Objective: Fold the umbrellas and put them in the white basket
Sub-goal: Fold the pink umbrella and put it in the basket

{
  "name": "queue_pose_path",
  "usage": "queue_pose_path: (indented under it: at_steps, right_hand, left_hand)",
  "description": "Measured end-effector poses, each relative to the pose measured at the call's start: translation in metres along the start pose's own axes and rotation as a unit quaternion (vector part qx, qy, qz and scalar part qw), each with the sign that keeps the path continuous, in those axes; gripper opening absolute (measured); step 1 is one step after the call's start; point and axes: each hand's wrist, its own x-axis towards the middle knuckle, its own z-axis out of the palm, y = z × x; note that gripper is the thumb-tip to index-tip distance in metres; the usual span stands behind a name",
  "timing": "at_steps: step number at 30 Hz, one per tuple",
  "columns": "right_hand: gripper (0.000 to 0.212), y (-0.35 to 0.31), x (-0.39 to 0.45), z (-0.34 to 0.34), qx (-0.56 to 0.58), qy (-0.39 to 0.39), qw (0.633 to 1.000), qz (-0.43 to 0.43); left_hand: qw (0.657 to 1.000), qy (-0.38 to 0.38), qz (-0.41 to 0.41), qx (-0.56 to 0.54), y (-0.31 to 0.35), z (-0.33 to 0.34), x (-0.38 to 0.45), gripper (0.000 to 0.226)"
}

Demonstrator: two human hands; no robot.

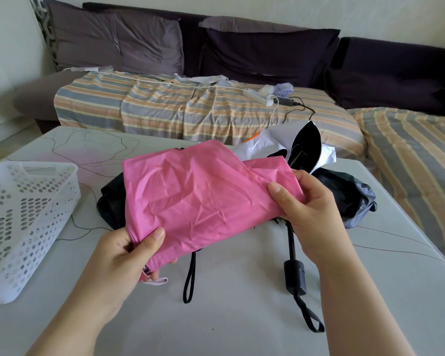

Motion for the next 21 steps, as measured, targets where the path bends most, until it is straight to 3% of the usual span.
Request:
queue_pose_path:
  at_steps: [6, 8, 9, 11, 16, 21]
  right_hand:
    - [0.008, -0.001, -0.001, 0.005, 0.044, 0.033, 0.998, 0.002]
    - [0.02, 0.001, 0.001, 0.006, 0.03, 0.066, 0.997, 0.028]
    - [0.016, 0.002, 0.003, 0.005, 0.027, 0.072, 0.996, 0.046]
    - [0.007, 0.0, 0.005, 0.002, 0.032, 0.055, 0.993, 0.1]
    - [0.021, -0.003, 0.005, -0.005, 0.036, -0.005, 0.983, 0.178]
    - [0.016, -0.003, 0.004, -0.007, 0.08, 0.006, 0.982, 0.17]
  left_hand:
    - [1.0, -0.003, 0.012, 0.005, 0.005, 0.0, -0.004, 0.036]
    - [0.999, -0.008, 0.037, 0.03, 0.006, 0.003, -0.007, 0.038]
    - [0.998, -0.007, 0.042, 0.037, 0.008, 0.004, -0.008, 0.039]
    - [0.997, -0.004, 0.048, 0.056, 0.009, 0.003, -0.009, 0.038]
    - [0.99, -0.007, 0.067, 0.123, 0.01, -0.001, -0.01, 0.042]
    - [0.986, 0.0, 0.081, 0.147, 0.012, 0.0, -0.012, 0.045]
